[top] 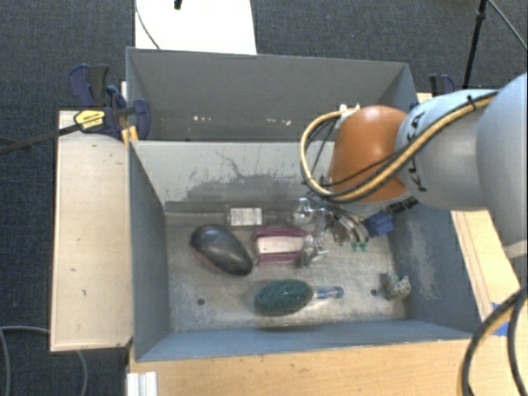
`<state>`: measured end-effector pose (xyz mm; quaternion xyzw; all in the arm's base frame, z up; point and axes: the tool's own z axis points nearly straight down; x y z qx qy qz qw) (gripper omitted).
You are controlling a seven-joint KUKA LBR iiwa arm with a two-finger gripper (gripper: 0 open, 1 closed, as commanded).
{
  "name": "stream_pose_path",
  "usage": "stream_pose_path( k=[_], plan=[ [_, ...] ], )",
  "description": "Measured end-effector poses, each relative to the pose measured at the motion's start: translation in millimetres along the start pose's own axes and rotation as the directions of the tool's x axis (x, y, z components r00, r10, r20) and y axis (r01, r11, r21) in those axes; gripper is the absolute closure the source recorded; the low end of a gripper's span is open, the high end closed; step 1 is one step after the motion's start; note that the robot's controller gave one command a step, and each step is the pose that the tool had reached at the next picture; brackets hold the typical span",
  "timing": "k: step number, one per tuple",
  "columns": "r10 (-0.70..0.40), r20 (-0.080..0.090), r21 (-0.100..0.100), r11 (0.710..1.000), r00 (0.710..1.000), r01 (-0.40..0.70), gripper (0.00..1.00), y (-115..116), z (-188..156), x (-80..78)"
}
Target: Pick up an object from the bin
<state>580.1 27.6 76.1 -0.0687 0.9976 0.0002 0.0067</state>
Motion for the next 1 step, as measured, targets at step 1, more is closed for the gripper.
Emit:
stream_pose_path(
  k=[1],
  plan=[
    [-0.287, -0.006, -0.002, 0.958, 0.958, 0.287, 1.0, 14.0, -136.6, 2.4]
  ],
)
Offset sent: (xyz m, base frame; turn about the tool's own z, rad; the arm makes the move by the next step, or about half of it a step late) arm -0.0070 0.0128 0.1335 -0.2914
